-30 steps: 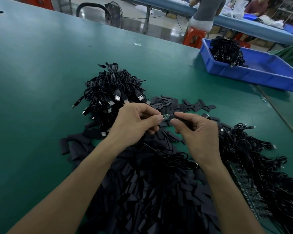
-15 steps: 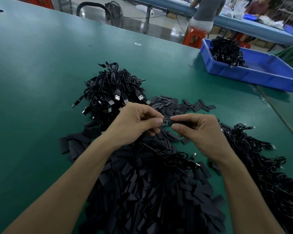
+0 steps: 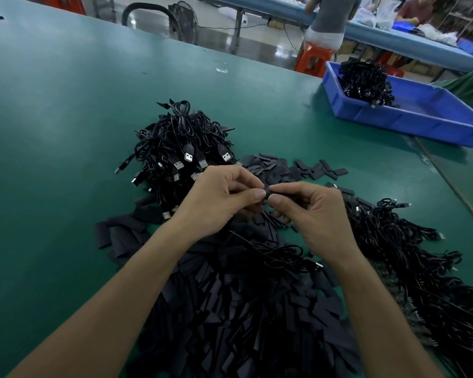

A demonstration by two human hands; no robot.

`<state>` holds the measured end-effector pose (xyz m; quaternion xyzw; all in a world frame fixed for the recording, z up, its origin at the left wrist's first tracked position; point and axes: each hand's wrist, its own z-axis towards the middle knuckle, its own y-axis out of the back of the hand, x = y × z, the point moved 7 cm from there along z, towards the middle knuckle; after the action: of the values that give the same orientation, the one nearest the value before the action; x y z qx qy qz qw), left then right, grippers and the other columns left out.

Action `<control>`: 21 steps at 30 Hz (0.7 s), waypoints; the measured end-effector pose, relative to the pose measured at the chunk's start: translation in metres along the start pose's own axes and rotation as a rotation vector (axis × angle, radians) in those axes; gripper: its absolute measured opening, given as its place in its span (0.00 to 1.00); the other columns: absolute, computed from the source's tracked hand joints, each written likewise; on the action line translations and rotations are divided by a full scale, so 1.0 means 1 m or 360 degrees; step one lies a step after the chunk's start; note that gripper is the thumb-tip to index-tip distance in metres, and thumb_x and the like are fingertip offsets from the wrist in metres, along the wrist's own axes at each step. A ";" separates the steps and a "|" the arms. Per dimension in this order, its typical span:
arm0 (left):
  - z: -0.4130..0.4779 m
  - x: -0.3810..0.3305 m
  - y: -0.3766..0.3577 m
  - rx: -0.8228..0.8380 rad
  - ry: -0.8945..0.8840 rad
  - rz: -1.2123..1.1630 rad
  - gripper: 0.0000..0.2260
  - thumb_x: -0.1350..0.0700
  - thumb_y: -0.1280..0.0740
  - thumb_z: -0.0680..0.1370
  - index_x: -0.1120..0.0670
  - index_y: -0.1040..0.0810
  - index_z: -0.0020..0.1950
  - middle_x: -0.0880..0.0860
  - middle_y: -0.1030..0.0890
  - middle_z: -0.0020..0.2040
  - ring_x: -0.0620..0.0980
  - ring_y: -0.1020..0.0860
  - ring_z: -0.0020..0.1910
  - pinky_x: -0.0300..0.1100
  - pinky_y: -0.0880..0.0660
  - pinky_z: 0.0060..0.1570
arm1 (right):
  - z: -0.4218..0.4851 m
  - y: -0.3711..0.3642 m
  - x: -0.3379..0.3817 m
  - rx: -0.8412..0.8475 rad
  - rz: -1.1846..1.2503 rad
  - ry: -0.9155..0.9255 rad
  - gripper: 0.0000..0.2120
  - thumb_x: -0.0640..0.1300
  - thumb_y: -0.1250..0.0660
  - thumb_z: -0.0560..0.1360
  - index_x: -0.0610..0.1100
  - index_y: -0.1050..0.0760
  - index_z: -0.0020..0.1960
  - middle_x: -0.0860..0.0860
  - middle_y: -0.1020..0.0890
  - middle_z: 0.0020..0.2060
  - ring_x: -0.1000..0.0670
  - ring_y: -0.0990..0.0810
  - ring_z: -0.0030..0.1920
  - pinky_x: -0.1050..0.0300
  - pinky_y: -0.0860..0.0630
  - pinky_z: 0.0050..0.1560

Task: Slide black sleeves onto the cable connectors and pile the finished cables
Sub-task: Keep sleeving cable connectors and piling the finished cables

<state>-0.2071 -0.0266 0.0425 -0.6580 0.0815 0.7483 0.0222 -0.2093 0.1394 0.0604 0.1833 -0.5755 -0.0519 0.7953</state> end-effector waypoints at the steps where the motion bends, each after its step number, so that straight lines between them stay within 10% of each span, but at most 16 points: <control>1: 0.000 -0.001 0.001 0.0003 -0.0016 0.0053 0.03 0.61 0.27 0.77 0.54 0.19 0.49 0.51 0.13 0.40 0.49 0.14 0.39 0.38 0.18 0.40 | 0.000 0.001 0.000 -0.0025 -0.0004 0.0006 0.07 0.45 0.25 0.73 0.55 0.16 0.48 0.51 0.14 0.35 0.50 0.16 0.34 0.61 0.20 0.37; 14: -0.010 -0.021 0.005 -0.0189 -0.0135 0.0705 0.02 0.54 0.26 0.77 0.51 0.15 0.44 0.46 0.18 0.30 0.37 0.19 0.31 0.26 0.27 0.32 | -0.002 0.008 0.004 -0.0105 -0.0048 0.0096 0.07 0.43 0.25 0.73 0.55 0.16 0.48 0.54 0.14 0.36 0.51 0.17 0.34 0.61 0.21 0.36; 21: -0.006 -0.015 0.004 -0.0118 -0.0095 0.0598 0.03 0.58 0.27 0.77 0.53 0.16 0.43 0.49 0.16 0.33 0.43 0.17 0.32 0.37 0.19 0.37 | 0.002 0.007 0.006 0.0022 -0.0002 0.0117 0.10 0.50 0.25 0.69 0.57 0.16 0.50 0.56 0.13 0.41 0.55 0.15 0.38 0.65 0.22 0.42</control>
<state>-0.1993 -0.0305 0.0566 -0.6090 0.1745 0.7610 -0.1397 -0.2101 0.1438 0.0686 0.1909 -0.5460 -0.0417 0.8147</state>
